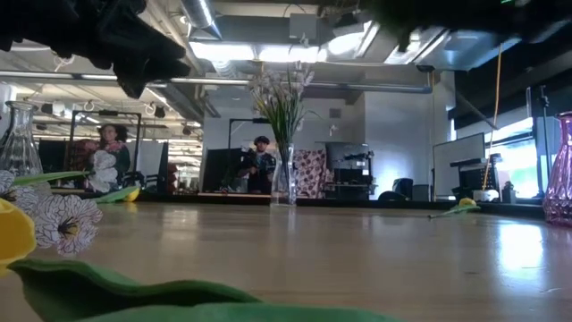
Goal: Sort flowers into vase by color
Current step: Put the top red flower into the purple vase
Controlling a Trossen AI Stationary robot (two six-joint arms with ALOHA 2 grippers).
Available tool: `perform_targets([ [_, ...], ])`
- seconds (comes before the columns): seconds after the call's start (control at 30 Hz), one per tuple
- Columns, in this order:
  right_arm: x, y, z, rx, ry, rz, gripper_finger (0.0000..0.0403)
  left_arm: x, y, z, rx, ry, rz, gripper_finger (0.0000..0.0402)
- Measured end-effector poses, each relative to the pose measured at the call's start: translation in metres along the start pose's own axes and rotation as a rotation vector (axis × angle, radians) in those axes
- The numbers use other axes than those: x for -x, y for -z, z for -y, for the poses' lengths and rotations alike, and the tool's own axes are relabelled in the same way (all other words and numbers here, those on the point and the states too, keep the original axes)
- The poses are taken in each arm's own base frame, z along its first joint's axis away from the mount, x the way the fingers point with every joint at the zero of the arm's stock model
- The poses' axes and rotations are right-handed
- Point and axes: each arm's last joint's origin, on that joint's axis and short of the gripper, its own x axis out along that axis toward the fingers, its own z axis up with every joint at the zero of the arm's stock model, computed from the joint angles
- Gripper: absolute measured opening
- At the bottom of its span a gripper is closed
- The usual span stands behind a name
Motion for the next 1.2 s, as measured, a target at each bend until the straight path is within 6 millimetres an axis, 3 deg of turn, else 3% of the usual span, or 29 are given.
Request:
perform_targets([
  [0.3, 0.095, -0.052, -0.017, 0.081, -0.042, 0.22, 0.0005, 0.0, -0.013, 0.001, -0.102, -0.003, 0.125, 0.0149],
  [0.53, 0.145, -0.052, -0.023, 0.08, 0.04, 0.339, 0.0004, -0.004, -0.019, 0.005, -0.152, 0.032, 0.204, 0.0149],
  [0.6, 0.152, -0.047, -0.022, 0.067, 0.079, 0.387, 0.0004, -0.006, -0.02, 0.007, -0.174, 0.032, 0.23, 0.0149],
  [0.73, 0.148, -0.033, -0.018, 0.022, 0.107, 0.401, 0.0003, -0.008, -0.021, 0.008, -0.196, 0.03, 0.259, 0.0149],
  [1.2, 0.151, -0.04, -0.021, -0.07, 0.028, 0.482, 0.0003, -0.009, -0.021, 0.007, -0.162, 0.032, 0.261, 0.0149],
])
